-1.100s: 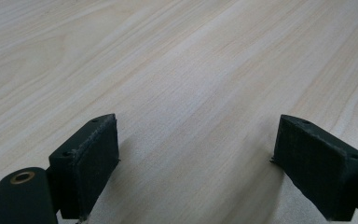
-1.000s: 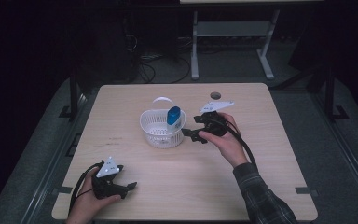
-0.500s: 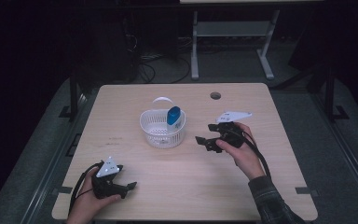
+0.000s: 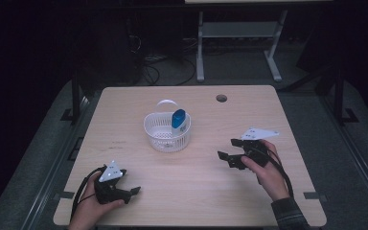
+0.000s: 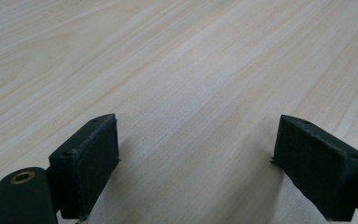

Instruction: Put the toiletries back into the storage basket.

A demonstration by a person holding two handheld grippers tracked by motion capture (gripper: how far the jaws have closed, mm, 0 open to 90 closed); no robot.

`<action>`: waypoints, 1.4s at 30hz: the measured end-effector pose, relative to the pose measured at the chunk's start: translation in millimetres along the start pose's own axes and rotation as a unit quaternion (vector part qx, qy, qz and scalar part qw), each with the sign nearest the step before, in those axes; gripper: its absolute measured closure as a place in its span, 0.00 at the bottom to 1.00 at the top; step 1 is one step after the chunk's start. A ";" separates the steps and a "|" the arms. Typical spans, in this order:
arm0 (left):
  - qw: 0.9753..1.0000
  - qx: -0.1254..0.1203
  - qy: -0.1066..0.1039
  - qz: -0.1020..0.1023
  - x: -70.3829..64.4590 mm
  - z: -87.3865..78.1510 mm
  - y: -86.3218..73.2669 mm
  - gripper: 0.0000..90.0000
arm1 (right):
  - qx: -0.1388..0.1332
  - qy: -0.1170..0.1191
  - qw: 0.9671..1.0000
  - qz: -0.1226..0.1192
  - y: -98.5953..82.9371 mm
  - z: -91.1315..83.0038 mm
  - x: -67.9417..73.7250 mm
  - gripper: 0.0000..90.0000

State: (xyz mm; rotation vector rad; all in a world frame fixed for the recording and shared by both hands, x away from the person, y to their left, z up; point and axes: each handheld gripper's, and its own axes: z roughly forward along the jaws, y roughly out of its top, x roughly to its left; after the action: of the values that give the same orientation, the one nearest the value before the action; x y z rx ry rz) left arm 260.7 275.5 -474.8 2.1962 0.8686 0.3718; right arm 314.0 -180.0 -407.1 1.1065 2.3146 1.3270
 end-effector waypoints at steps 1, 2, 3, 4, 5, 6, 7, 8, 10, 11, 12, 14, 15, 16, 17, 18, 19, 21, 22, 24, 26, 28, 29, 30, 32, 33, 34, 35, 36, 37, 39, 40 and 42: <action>1.000 0.000 0.000 0.000 0.0 0.0 0.0 0.15 | 0.000 0.000 1.000 0.000 0.0 0.0 0.0 0.29; 1.000 0.000 0.000 0.000 0.1 0.0 0.0 0.15 | 0.001 -0.003 1.000 0.000 -3.0 -1.6 -1.1 0.28; 1.000 0.000 0.000 0.000 0.1 -0.1 0.0 0.15 | 0.003 -0.006 1.000 0.002 -6.6 -3.8 -2.0 0.29; 1.000 0.000 -0.001 -0.001 0.1 -0.1 -0.1 0.15 | 0.004 -0.007 1.000 0.002 -8.9 -5.2 -2.5 0.29; 1.000 0.000 -0.001 -0.001 0.1 -0.1 0.0 0.15 | 0.005 -0.010 1.000 0.002 -12.9 -7.6 -3.2 0.29; 1.000 0.000 -0.001 -0.001 0.2 -0.1 0.0 0.15 | 0.007 -0.012 1.000 0.005 -16.0 -9.4 -3.6 0.28; 1.000 0.000 -0.001 -0.001 0.2 -0.1 0.0 0.15 | 0.009 -0.014 1.000 0.006 -19.2 -11.3 -4.2 0.28; 1.000 0.000 -0.001 -0.001 0.2 -0.1 0.0 0.15 | 0.013 -0.019 1.000 0.008 -25.4 -14.4 -5.9 0.29; 1.000 0.000 -0.001 -0.001 0.1 -0.1 0.0 0.15 | 0.015 -0.020 1.000 0.009 -27.8 -15.5 -6.6 0.29; 1.000 0.000 0.000 0.000 0.1 -0.1 0.0 0.15 | 0.021 -0.022 0.999 0.014 -34.1 -18.7 -8.5 0.29; 1.000 0.000 0.000 0.000 0.1 -0.1 0.0 0.15 | 0.021 -0.022 0.999 0.014 -34.1 -18.7 -8.5 0.29; 1.000 -0.002 0.000 -0.001 0.1 0.1 -0.2 0.15 | 0.028 -0.028 0.999 0.018 -43.5 -24.0 -11.6 0.29; 1.000 -0.002 0.000 -0.001 0.1 0.1 -0.2 0.15 | 0.028 -0.028 0.999 0.018 -43.5 -24.0 -11.6 0.29; 1.000 -0.002 0.000 -0.001 0.1 0.1 -0.2 0.15 | 0.030 -0.031 0.999 0.020 -46.7 -25.8 -12.9 0.29; 1.000 -0.002 0.000 -0.001 0.1 0.1 -0.2 0.15 | 0.032 -0.035 0.999 0.023 -50.6 -27.9 -14.4 0.29; 1.000 -0.002 0.000 -0.001 0.1 0.1 -0.2 0.15 | 0.035 -0.038 0.998 0.025 -52.9 -29.2 -15.3 0.29; 1.000 -0.002 0.000 0.000 0.1 0.1 -0.2 0.15 | 0.039 -0.045 0.998 0.026 -57.0 -31.2 -16.8 0.29; 1.000 -0.002 0.000 0.000 0.1 0.1 -0.2 0.15 | 0.045 -0.054 0.997 0.027 -63.5 -33.8 -19.1 0.29; 1.000 -0.002 0.000 -0.001 0.1 0.1 -0.2 0.15 | 0.047 -0.057 0.997 0.028 -66.0 -34.4 -19.8 0.29; 1.000 -0.002 0.000 -0.001 0.1 0.1 -0.2 0.15 | 0.054 -0.065 0.996 0.029 -73.1 -36.4 -21.8 0.29; 1.000 -0.002 0.000 0.000 0.1 0.1 -0.2 0.15 | 0.065 -0.076 0.995 0.026 -79.0 -37.3 -22.9 0.29; 1.000 -0.002 0.000 0.000 0.0 0.1 -0.2 0.15 | 0.071 -0.078 0.994 0.028 -83.5 -37.6 -23.8 0.28; 1.000 -0.001 0.000 0.000 0.0 0.1 -0.1 0.15 | 0.079 -0.082 0.993 0.025 -87.9 -37.6 -23.5 0.28; 1.000 -0.001 0.000 0.001 0.0 0.1 -0.1 0.15 | 0.082 -0.085 0.993 0.022 -89.1 -37.5 -23.3 0.28; 1.000 -0.001 0.000 0.002 -0.2 0.0 -0.2 0.15 | 0.093 -0.091 0.991 0.016 -92.5 -35.9 -23.5 0.28; 1.000 -0.001 0.000 0.002 -0.2 0.0 -0.2 0.15 | 0.093 -0.091 0.991 0.016 -92.5 -35.9 -23.5 0.28; 1.000 -0.001 -0.001 0.002 -0.2 0.0 -0.3 0.15 | 0.097 -0.092 0.991 0.017 -93.4 -35.2 -23.7 0.28; 1.000 0.000 -0.001 0.002 -0.2 -0.1 -0.3 0.15 | 0.099 -0.092 0.991 0.017 -94.8 -33.6 -24.5 0.28; 1.000 0.000 -0.001 0.002 -0.2 -0.1 -0.3 0.15 | 0.103 -0.093 0.990 0.017 -95.5 -32.9 -24.9 0.28; 1.000 0.000 -0.001 0.002 -0.2 -0.1 -0.3 0.15 | 0.106 -0.095 0.990 0.018 -96.5 -31.6 -25.3 0.27; 1.000 0.000 -0.001 0.003 -0.2 -0.2 -0.4 0.15 | 0.105 -0.096 0.990 0.018 -97.1 -31.1 -25.9 0.27; 1.000 0.000 -0.001 0.002 -0.2 -0.2 -0.4 0.15 | 0.105 -0.097 0.990 0.017 -97.2 -31.1 -26.0 0.27; 1.000 -0.001 -0.001 0.002 -0.2 -0.2 -0.4 0.15 | 0.104 -0.099 0.990 0.015 -97.6 -31.1 -26.0 0.27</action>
State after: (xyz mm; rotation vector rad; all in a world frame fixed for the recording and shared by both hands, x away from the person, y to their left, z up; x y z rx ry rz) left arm 260.3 275.7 -475.0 2.1974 0.8626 0.3722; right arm 267.0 -247.1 -473.8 1.2763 2.3355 0.9513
